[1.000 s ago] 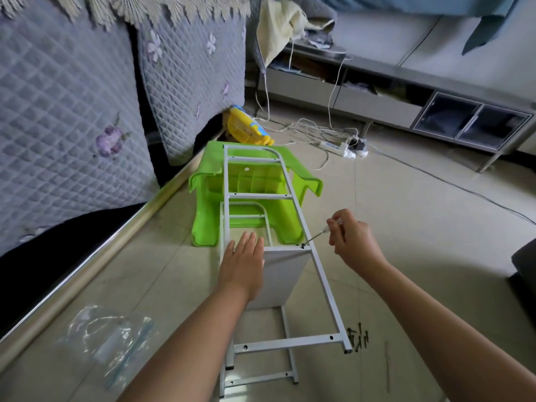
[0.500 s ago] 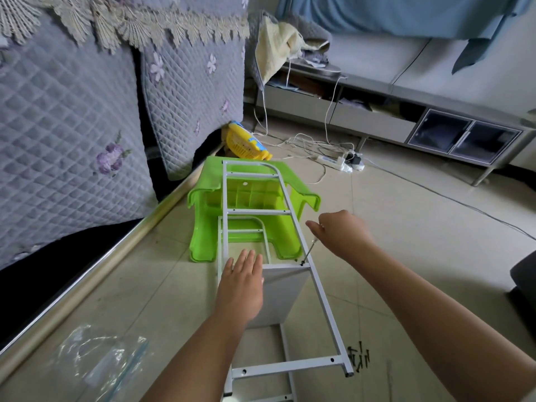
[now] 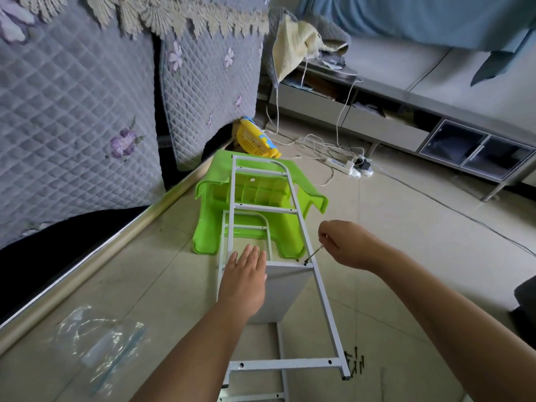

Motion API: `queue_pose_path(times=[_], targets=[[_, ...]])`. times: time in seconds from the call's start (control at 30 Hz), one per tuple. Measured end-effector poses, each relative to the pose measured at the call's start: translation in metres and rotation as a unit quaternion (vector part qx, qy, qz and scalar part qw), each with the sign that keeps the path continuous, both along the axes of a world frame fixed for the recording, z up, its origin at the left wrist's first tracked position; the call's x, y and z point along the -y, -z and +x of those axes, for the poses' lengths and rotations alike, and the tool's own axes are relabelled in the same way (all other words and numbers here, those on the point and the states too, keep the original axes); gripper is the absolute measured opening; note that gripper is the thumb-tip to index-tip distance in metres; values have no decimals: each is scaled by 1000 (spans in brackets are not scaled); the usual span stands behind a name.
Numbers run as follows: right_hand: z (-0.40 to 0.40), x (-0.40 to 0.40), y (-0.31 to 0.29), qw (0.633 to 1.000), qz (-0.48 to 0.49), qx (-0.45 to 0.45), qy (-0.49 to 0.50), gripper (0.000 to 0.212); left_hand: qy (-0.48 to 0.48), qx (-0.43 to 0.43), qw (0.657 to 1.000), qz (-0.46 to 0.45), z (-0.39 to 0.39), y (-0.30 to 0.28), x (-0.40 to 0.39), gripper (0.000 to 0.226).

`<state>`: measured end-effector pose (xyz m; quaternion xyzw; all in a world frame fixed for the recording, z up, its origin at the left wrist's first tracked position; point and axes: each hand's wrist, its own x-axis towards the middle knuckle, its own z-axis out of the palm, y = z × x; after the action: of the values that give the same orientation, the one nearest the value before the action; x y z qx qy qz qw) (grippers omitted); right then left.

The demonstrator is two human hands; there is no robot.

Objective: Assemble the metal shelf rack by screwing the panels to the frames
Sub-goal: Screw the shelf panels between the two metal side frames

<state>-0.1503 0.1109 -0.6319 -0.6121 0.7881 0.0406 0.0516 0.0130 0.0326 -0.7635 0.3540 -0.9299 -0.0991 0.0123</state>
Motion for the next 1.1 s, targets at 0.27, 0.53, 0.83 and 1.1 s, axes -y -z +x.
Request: queue_pose_path(times=[0.27,0.53,0.83,1.1], targets=[[-3,3,-8,996,49,-33,-62,20,0,0,1000,10,0,0,1,52],[-6,-1,-9,996,29,-53,-59,23,-3,3,1000,8,-1,0,0,52],[-12,5,-9,997,-9,-54,-47,23,-2,15,1000,8,-1,-1,-1,53],[-11,6,-6,998,9,-52,-46,23,-1,21,1000,14,0,-1,-1,53]])
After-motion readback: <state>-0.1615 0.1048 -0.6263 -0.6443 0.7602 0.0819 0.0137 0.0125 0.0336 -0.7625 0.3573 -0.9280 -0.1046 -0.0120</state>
